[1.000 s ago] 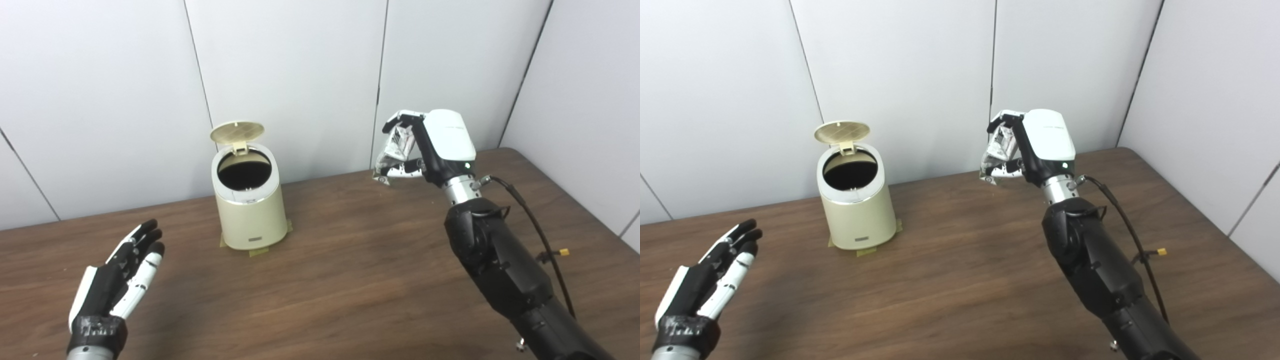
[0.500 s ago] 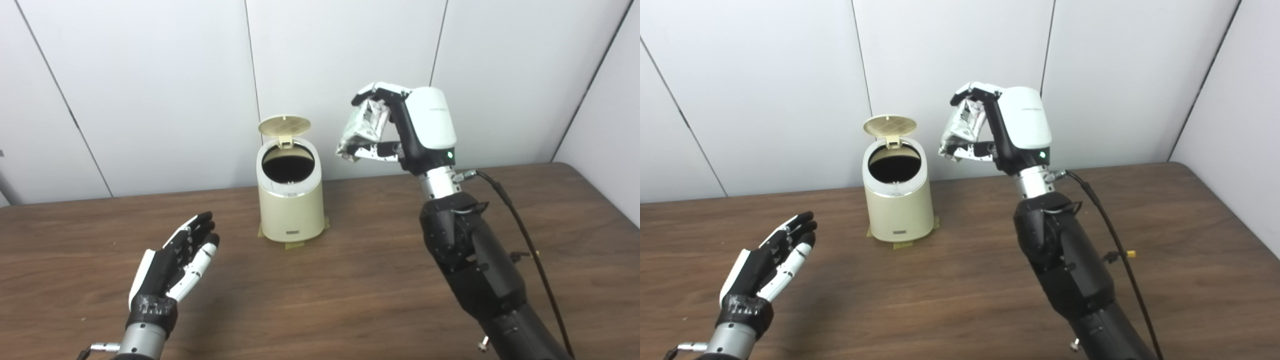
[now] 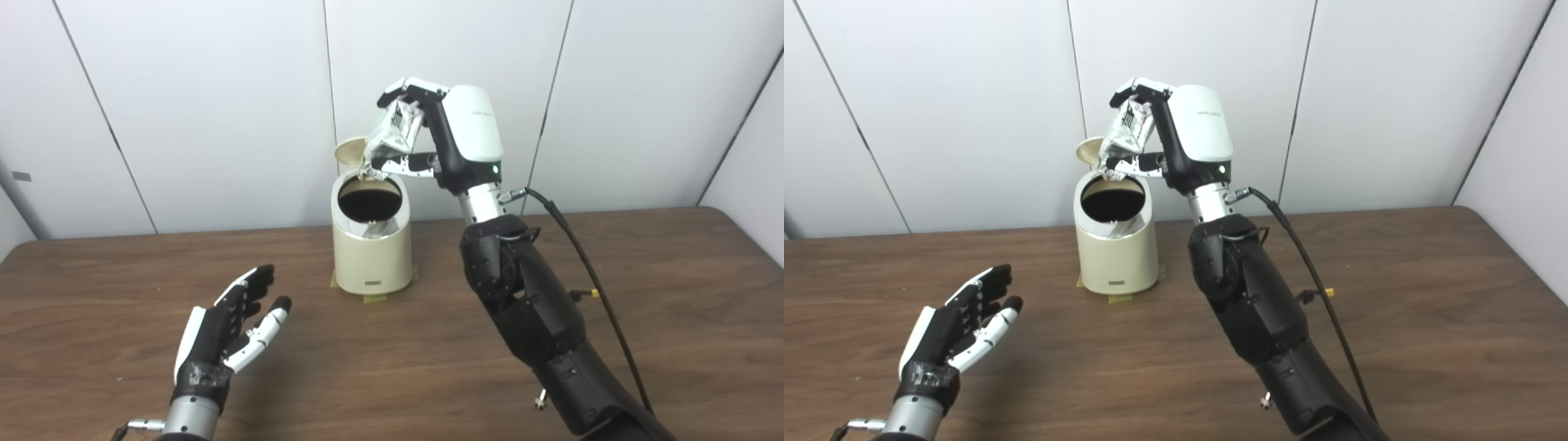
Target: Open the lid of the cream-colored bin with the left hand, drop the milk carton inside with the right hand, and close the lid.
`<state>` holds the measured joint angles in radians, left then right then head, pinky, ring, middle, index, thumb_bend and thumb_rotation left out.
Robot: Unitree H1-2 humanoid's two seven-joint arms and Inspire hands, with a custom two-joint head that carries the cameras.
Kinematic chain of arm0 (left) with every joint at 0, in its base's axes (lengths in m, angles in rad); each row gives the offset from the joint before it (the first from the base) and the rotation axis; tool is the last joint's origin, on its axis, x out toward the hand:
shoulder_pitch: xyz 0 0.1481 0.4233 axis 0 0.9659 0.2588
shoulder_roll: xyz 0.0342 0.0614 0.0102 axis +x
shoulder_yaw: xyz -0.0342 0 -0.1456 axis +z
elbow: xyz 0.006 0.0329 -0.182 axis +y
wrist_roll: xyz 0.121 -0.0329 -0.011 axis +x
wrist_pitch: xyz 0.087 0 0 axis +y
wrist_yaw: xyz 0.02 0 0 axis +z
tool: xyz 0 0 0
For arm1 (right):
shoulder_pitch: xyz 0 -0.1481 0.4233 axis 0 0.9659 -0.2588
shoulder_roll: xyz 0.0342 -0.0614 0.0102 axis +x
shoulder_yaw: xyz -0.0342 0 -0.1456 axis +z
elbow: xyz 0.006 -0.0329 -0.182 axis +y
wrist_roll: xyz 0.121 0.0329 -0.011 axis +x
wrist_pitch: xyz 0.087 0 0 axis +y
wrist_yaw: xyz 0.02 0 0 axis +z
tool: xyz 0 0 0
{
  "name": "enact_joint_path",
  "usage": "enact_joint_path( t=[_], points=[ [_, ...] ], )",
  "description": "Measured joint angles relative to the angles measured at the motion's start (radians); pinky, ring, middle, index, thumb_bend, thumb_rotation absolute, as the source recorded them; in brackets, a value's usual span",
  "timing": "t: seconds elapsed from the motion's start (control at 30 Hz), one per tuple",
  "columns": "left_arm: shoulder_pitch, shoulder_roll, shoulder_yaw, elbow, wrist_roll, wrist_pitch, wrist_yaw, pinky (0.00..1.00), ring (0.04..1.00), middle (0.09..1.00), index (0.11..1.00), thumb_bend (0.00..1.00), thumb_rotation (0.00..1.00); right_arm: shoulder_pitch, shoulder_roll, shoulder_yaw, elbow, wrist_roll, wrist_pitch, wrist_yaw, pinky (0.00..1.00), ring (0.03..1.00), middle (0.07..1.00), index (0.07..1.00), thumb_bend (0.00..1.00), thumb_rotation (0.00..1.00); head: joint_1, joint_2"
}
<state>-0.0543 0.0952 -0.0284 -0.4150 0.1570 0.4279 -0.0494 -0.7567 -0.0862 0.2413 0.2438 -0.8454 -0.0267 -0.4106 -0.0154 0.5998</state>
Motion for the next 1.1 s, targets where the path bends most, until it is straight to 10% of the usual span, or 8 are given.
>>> enact_joint_path(
  t=[0.47,1.1],
  points=[
    [0.0,-0.018,0.001,-0.001,0.007,-0.001,0.006,0.91,0.902,0.874,0.85,0.51,0.36,-0.029,0.012,0.031,0.087,0.022,-0.041,-0.039,0.29,0.388,0.509,0.562,0.49,0.0,0.02,0.005],
    [0.0,-0.014,0.005,0.008,0.005,-0.011,0.004,0.91,0.903,0.878,0.852,0.51,0.38,0.047,-0.013,0.017,-0.07,0.013,-0.011,0.027,0.3,0.383,0.504,0.57,0.49,0.0,0.011,0.0]
  ],
)
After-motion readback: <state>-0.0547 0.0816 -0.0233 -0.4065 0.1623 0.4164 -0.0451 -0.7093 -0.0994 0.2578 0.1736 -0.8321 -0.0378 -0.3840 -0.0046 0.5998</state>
